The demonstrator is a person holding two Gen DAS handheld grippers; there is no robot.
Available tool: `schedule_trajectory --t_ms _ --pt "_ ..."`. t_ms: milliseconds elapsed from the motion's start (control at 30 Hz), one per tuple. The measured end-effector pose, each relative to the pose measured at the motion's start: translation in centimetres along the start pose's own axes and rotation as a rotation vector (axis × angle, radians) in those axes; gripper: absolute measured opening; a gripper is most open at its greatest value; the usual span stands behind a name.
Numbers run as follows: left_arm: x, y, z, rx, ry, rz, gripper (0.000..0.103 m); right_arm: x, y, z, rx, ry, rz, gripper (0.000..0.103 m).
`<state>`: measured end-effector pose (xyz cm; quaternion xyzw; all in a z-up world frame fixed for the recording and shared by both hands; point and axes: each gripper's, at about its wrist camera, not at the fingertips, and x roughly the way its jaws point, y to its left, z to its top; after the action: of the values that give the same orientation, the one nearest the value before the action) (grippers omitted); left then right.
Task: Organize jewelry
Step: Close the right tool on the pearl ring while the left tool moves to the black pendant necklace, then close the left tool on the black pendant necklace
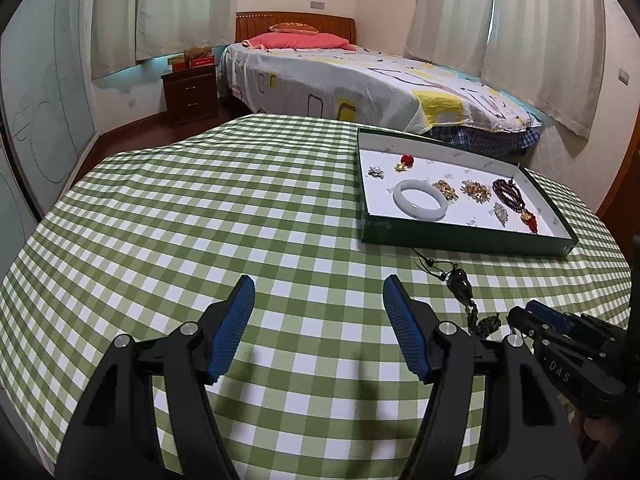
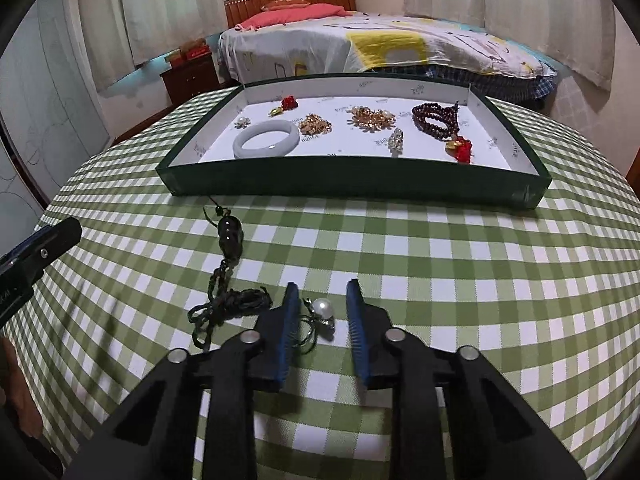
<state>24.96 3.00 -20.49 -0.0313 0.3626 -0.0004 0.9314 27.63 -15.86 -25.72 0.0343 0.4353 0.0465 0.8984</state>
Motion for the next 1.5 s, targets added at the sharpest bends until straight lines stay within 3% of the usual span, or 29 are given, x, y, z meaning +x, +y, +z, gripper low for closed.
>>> schedule_trajectory --t_ms 67,500,833,1067,1133,1367,1500 --pt "0.0 -0.3 -0.1 0.006 0.003 -0.002 0.065 -0.1 -0.2 -0.1 0.003 0.001 0.006 0.016" --pt "0.6 -2.9 -0.9 0.055 0.027 -0.022 0.065 -1.8 -2.2 -0.2 0.001 -0.051 -0.001 0.016" --pt "1.9 -8.2 -1.5 0.108 0.061 -0.090 0.064 -3.9 -6.3 0.1 0.024 -0.097 -0.046 0.016" --pt "3.6 -10.9 -1.0 0.133 0.065 -0.078 0.063 -4.5 -8.0 0.4 0.027 -0.122 -0.074 0.016" --pt "4.2 -11.4 -0.9 0.138 0.071 -0.077 0.057 -4.4 -8.5 0.5 0.026 -0.127 -0.092 0.016" --pt "6.3 -12.3 -0.3 0.138 0.118 -0.081 0.049 -4.2 -9.9 0.7 0.067 -0.123 -0.084 0.016" --pt "7.1 -12.2 -0.2 0.131 0.155 -0.097 0.031 -3.8 -9.9 0.6 0.071 -0.115 -0.078 0.016"
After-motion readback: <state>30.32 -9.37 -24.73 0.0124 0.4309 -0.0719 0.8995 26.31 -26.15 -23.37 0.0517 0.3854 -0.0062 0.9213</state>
